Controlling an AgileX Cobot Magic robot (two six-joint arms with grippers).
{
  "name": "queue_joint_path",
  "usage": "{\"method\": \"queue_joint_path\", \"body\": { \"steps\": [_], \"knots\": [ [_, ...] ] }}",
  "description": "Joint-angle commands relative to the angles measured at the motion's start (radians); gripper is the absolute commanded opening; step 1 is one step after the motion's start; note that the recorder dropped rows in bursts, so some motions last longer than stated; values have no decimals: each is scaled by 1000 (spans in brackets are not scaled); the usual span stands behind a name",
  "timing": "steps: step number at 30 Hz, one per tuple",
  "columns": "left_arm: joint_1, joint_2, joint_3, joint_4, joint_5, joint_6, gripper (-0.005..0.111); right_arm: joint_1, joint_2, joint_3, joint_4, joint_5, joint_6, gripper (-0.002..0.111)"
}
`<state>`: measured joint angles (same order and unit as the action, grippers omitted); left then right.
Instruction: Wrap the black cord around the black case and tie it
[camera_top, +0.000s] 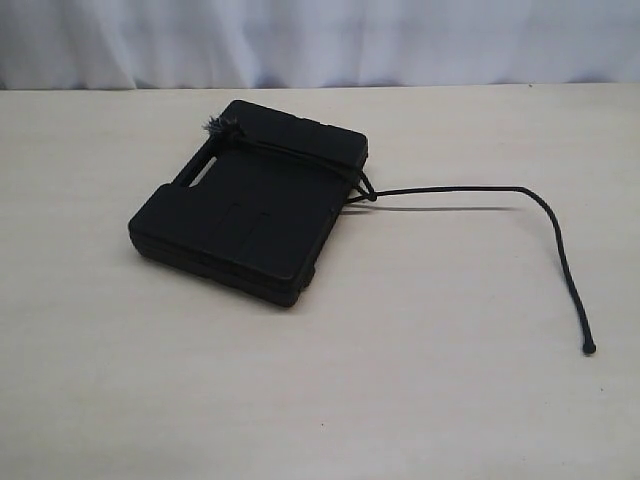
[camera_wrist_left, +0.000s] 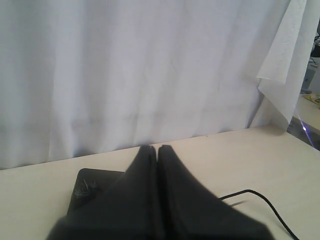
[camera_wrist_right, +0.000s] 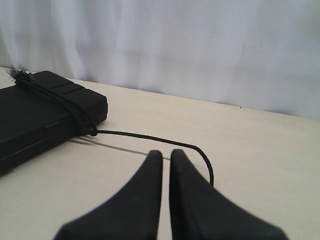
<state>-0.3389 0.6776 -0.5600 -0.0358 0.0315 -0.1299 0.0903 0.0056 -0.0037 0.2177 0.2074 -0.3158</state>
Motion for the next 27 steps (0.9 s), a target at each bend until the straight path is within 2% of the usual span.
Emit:
{"method": "queue_joint_path", "body": {
  "steps": [1, 27],
  "knots": [
    [-6, -7, 9, -2, -12, -3, 0, -6, -6, 4, 3, 3, -9, 5],
    [-6, -7, 9, 0, -12, 30, 0, -6, -6, 4, 3, 4, -9, 5]
  ]
}}
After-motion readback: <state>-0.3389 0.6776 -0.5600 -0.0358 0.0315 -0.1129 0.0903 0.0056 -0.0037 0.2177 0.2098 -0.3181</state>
